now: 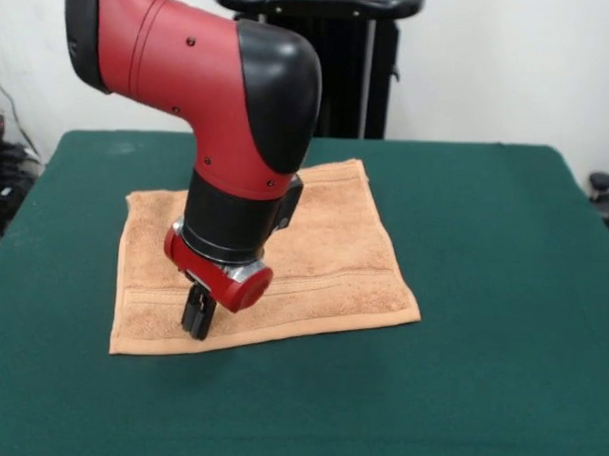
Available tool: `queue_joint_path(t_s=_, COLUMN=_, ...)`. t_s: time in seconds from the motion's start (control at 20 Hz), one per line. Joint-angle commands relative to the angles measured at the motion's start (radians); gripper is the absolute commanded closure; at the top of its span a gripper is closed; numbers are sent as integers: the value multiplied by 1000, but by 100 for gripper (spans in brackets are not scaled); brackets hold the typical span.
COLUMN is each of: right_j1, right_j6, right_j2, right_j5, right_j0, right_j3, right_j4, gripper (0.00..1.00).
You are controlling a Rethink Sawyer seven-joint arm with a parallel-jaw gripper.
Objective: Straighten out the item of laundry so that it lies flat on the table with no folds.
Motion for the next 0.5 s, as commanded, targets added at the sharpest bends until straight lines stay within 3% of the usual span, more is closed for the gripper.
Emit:
queue_joint_path(t_s=0.05, right_j1=163, right_j6=282, right_j2=128, right_j5=-16, right_j0=111, right_j3=-23, right_j4=155, gripper=100)
queue_joint_path(t_s=0.5, right_j1=161, right_j6=266, right_j2=82, right_j5=-9, right_j0=143, right_j3=-5, right_j4=249, gripper=100)
